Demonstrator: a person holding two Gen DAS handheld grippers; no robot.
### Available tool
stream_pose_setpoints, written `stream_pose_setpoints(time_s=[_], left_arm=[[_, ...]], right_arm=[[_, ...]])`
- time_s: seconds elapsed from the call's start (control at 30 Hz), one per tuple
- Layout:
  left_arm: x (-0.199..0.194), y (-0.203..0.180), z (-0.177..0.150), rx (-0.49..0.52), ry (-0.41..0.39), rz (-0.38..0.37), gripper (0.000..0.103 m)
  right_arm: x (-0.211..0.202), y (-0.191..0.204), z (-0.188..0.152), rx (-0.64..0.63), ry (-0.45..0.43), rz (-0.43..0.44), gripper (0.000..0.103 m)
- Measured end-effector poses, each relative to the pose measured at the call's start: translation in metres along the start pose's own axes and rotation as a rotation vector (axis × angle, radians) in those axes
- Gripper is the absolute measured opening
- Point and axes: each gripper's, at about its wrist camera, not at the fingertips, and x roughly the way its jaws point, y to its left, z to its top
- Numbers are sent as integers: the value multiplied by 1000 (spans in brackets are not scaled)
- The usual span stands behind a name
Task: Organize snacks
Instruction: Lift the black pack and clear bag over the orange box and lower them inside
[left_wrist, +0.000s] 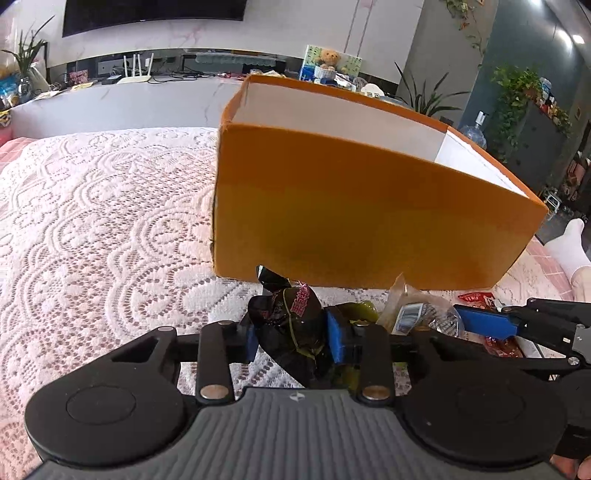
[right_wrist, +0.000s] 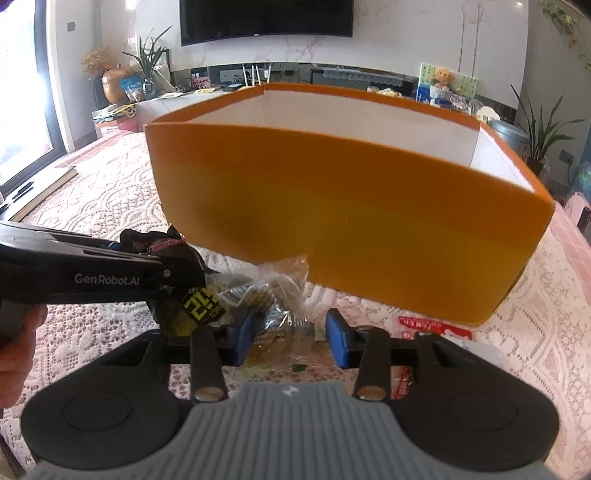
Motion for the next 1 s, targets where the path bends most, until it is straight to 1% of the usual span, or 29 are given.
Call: stream_pose_setpoints(time_s=[0.1, 0.17, 0.23, 0.37, 0.57, 0.67, 0.83, 1.0], left_arm=[[-10, -1, -1, -12, -17, 1, 40], [-19, -6, 0, 19, -37, 14, 40], [-27, -13, -3, 63, -61, 35, 40], [-42, -21, -2, 70, -78, 45, 40], [-63, -29, -1, 64, -94, 63, 40], [-74, -35, 1, 63, -110, 57, 40], [-90, -48, 5, 103, -148, 55, 40], [-102, -60, 15, 120, -191, 35, 40]], right_arm=[[-7, 2, 1, -9, -9, 4, 34], [-15, 3, 2, -13, -22, 5, 30], [-23, 3, 3, -15, -33, 7, 29], [-38, 3, 4, -11, -49, 18, 26], [-66, 2, 5, -18, -84, 16, 25], [-80, 3, 6, -21, -108, 12, 25], [-104, -1, 7, -21, -150, 1, 24], [-128, -7, 11, -20, -199, -13, 24]])
